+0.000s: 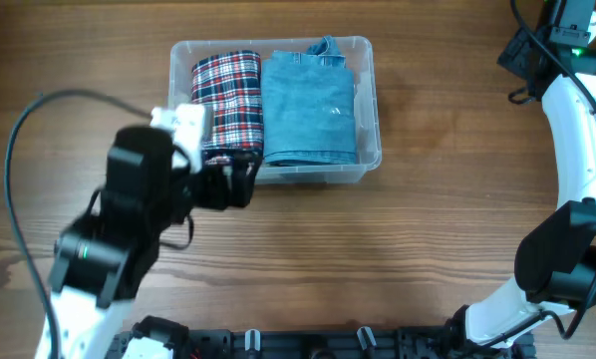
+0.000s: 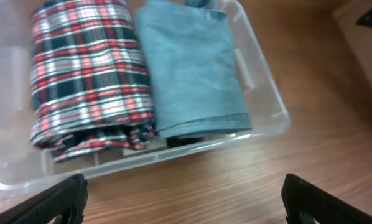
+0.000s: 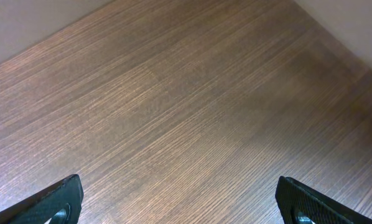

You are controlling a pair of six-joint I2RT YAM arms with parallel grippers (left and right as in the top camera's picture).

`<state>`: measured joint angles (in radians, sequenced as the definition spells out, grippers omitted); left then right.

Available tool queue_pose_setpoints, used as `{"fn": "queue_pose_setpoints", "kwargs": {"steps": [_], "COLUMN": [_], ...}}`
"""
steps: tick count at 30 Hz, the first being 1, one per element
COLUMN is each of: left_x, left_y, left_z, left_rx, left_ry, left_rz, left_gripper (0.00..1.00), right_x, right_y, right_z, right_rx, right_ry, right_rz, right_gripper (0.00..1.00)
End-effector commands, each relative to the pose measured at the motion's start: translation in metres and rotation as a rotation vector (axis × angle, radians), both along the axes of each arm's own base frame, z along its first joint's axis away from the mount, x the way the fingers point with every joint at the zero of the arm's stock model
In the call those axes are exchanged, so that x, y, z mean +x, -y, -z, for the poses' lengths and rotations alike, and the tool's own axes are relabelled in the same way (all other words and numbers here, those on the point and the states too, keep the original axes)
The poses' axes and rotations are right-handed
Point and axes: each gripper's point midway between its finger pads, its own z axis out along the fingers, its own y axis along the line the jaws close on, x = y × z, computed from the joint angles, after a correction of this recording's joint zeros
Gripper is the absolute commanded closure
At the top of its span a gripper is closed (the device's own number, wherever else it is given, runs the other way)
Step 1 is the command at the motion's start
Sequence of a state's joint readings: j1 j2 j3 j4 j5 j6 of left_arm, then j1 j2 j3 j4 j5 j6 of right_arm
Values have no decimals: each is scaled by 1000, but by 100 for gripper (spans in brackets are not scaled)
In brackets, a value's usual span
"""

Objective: Pack container

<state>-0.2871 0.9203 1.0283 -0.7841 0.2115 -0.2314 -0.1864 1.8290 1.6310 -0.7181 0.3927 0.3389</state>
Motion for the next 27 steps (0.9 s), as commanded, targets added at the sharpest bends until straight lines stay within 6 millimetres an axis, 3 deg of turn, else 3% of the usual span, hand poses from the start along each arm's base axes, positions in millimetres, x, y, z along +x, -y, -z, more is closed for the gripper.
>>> {"fn": "queue_pose_setpoints", "kwargs": {"steps": [1,6,12,17,24,27], "left_x": [-20,-49,-66,-65,-55,-51], "left_y": [-18,-35,-55,-59,-60,-62], "left_z": [20,38,37,38,22,25], "left_rx": [-35,-88,-71,18,14,13], "left_ry": [63,151,298,358,481,524], "left_rz": [-23,-66,-135,-104,-108,-120], "left_gripper": [0,0,0,0,0,0], "right_x": [1,1,1,1,1,1], "right_y": [0,0,0,0,0,0], "right_z": [9,9,9,9,9,9], "right_rx": [9,9,9,9,9,9], "right_ry": [-16,-16,-16,-16,-17,-16], "right_rz": [-1,-1,-1,-1,-1,-1], "right_gripper": [0,0,0,0,0,0]}}
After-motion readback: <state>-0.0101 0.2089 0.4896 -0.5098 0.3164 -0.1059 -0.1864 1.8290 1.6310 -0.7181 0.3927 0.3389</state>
